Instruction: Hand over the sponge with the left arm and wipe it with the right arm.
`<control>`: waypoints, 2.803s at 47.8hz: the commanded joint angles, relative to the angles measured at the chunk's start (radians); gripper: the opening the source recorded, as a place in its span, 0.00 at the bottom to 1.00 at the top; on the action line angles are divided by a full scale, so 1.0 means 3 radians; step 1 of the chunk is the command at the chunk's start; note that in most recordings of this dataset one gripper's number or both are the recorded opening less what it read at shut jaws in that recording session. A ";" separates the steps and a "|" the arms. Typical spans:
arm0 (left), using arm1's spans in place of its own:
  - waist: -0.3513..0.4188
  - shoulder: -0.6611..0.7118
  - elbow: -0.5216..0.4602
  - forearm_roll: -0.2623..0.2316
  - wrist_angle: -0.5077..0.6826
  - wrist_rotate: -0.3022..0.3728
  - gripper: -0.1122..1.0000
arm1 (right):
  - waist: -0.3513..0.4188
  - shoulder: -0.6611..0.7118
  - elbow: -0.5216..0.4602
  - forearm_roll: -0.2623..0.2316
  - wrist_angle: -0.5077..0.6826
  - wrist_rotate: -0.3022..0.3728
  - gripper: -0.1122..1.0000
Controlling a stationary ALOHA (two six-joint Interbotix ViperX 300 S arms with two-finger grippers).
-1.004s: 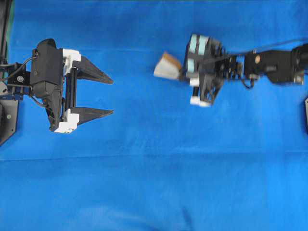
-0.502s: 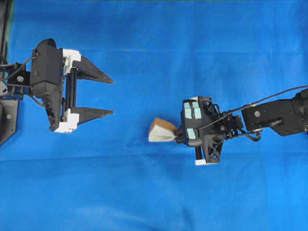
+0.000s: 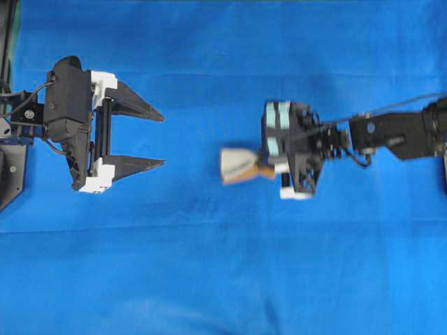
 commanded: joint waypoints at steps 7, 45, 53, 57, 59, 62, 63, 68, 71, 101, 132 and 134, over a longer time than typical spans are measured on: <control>-0.0005 -0.0010 -0.0031 0.0005 -0.0036 -0.0005 0.90 | -0.0404 -0.0097 -0.0051 -0.0148 0.0005 -0.0031 0.20; -0.0005 -0.0010 -0.0036 0.0005 -0.0036 -0.0005 0.90 | -0.0373 -0.0097 -0.0046 -0.0159 -0.0077 0.0015 0.20; -0.0005 -0.0010 -0.0031 0.0005 -0.0036 0.0000 0.90 | -0.0353 -0.0097 -0.0041 -0.0159 -0.0061 0.0005 0.58; -0.0005 -0.0010 -0.0031 0.0005 -0.0036 -0.0005 0.90 | -0.0348 -0.0107 -0.0046 -0.0159 -0.0061 0.0026 0.73; -0.0005 -0.0010 -0.0031 0.0005 -0.0036 0.0000 0.90 | -0.0343 -0.0112 -0.0046 -0.0153 -0.0061 0.0031 0.76; -0.0005 -0.0010 -0.0031 0.0005 -0.0036 0.0000 0.90 | -0.0337 -0.0123 -0.0046 -0.0153 -0.0061 0.0031 0.76; -0.0005 -0.0010 -0.0031 0.0005 -0.0036 0.0000 0.90 | -0.0332 -0.0128 -0.0046 -0.0153 -0.0061 0.0031 0.76; -0.0005 -0.0010 -0.0036 0.0005 -0.0036 0.0005 0.90 | -0.0322 -0.0148 -0.0051 -0.0148 -0.0061 0.0041 0.77; -0.0005 -0.0010 -0.0031 0.0005 -0.0036 0.0005 0.90 | -0.0322 -0.0169 -0.0051 -0.0148 -0.0061 0.0046 0.77; -0.0005 -0.0010 -0.0031 0.0005 -0.0026 0.0005 0.90 | -0.0240 -0.1217 -0.0005 -0.0148 0.0394 0.0046 0.77; -0.0005 -0.0082 -0.0026 0.0005 -0.0010 0.0005 0.89 | -0.0189 -0.1452 0.0138 -0.0097 0.0245 0.0107 0.77; -0.0005 -0.0123 -0.0015 0.0005 0.0005 0.0005 0.89 | -0.0184 -0.1503 0.0164 -0.0097 0.0245 0.0112 0.77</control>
